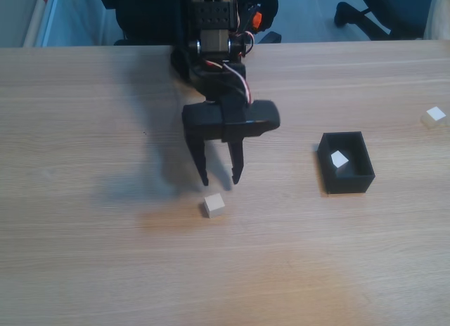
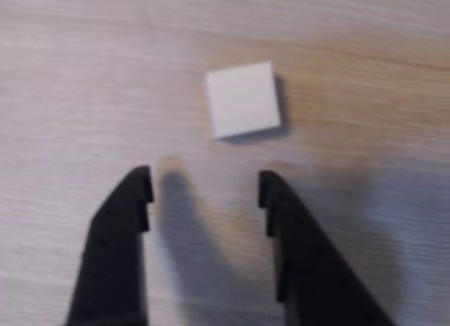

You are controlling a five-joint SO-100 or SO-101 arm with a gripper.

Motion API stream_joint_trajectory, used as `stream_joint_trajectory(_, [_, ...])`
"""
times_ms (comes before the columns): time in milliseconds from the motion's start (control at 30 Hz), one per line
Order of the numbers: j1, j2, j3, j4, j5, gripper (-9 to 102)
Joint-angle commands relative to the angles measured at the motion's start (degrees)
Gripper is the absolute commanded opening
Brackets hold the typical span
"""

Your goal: Pick blocks and place them in the box.

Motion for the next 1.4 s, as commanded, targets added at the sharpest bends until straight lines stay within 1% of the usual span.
stream_joint_trajectory(0, [0.26, -2.46, -4.92, -1.85, -0.79, 16])
stream_joint_trajectory(267, [1.41, -8.88, -10.46, -2.29, -1.49, 16])
stream_joint_trajectory(933, [1.32, -17.23, -16.44, -4.31, -2.55, 15])
stream_joint_trajectory(1133, [0.97, -17.67, -16.35, -3.69, -2.81, 10])
stream_joint_trajectory(1300, [0.26, -17.67, -16.08, -1.93, -3.25, 0])
stream_joint_trajectory(1367, [0.09, -17.31, -16.0, -0.97, -3.69, 0])
